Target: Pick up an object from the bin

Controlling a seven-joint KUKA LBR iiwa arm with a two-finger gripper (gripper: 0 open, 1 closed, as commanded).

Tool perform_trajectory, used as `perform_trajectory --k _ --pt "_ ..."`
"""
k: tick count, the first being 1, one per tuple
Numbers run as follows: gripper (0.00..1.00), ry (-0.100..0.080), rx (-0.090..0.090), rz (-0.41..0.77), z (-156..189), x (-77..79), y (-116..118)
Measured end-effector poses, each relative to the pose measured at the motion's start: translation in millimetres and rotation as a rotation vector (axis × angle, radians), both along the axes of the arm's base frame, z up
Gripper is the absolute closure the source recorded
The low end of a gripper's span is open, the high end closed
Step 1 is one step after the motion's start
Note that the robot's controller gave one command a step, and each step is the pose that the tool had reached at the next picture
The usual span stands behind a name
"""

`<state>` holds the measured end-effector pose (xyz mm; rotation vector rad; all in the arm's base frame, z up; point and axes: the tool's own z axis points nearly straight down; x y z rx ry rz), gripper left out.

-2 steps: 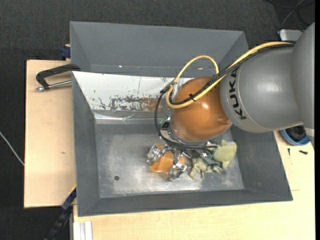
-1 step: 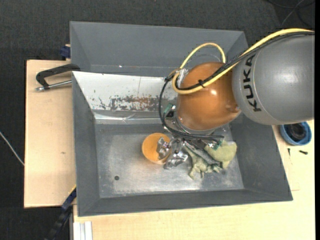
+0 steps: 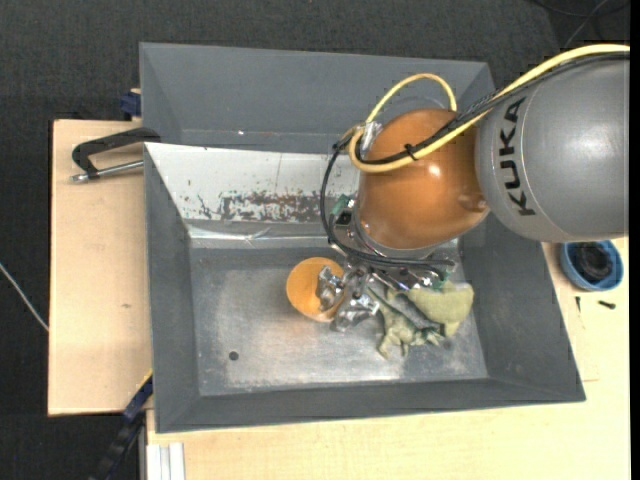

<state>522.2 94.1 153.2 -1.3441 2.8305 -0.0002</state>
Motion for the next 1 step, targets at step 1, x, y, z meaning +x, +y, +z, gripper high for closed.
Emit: perform_trajectory --k 1 --pt "1.0 -0.003 0.0 -0.001 49.4 2.3 1.8"
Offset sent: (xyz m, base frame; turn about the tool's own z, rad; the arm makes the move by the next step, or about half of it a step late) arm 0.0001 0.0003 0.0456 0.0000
